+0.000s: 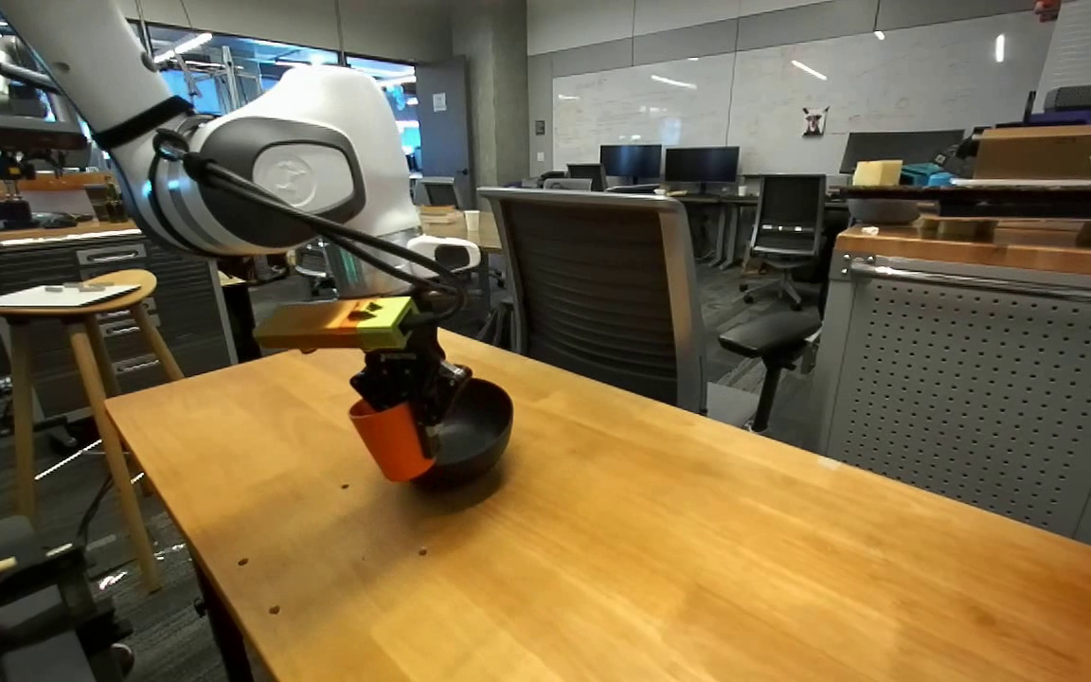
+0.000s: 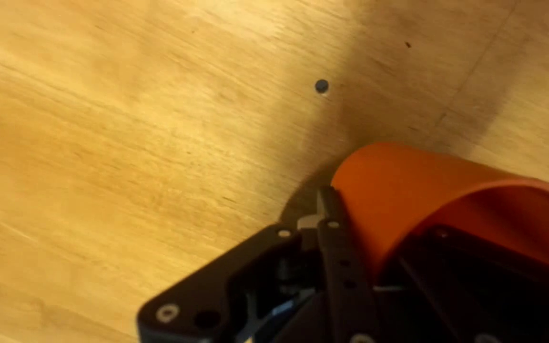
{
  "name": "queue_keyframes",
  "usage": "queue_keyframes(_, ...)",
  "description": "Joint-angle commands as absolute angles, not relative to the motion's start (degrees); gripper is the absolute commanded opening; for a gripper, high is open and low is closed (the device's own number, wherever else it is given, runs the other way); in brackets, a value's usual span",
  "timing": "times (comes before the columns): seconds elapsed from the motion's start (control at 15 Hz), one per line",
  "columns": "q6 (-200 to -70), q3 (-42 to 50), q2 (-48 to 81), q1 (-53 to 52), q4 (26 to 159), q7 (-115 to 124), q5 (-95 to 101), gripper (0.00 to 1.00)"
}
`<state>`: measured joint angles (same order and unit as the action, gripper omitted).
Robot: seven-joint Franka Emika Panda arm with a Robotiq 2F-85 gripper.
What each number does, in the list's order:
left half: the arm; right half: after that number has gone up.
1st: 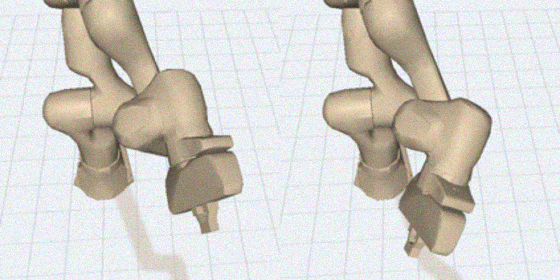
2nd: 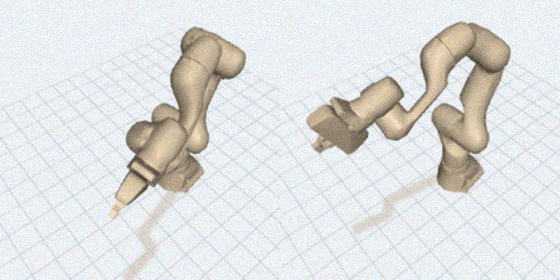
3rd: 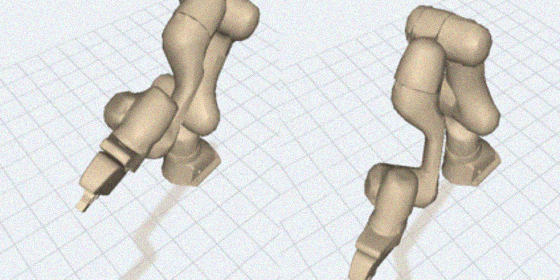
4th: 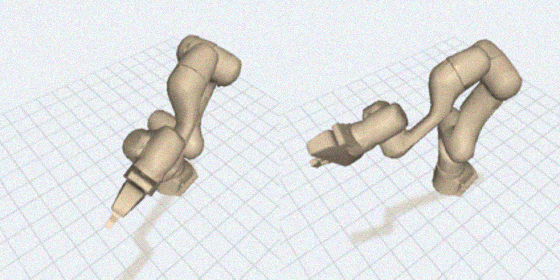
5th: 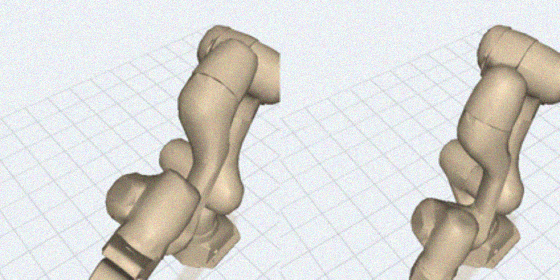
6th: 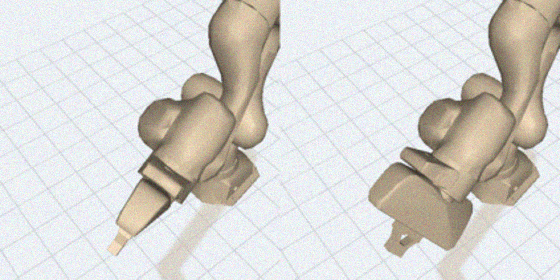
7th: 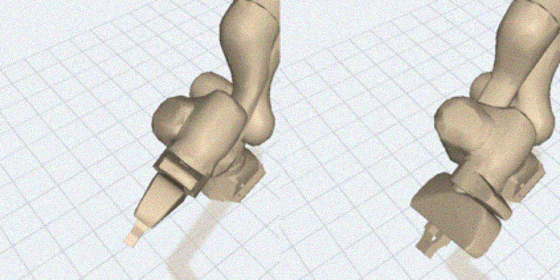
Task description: Put the cup in the bowl
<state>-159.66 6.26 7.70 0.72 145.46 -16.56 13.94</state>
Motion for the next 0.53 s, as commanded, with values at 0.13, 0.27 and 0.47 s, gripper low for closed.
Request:
queue_keyframes(0.13,-159.80,0.38,3.15,0.00,147.96,-17.20,9.61,0.05)
queue_keyframes(0.27,-160.19,-0.98,3.53,-0.54,147.05,-17.04,9.51,0.05)
queue_keyframes(0.47,-159.09,-2.15,4.25,-1.21,144.68,-16.46,9.70,0.05)
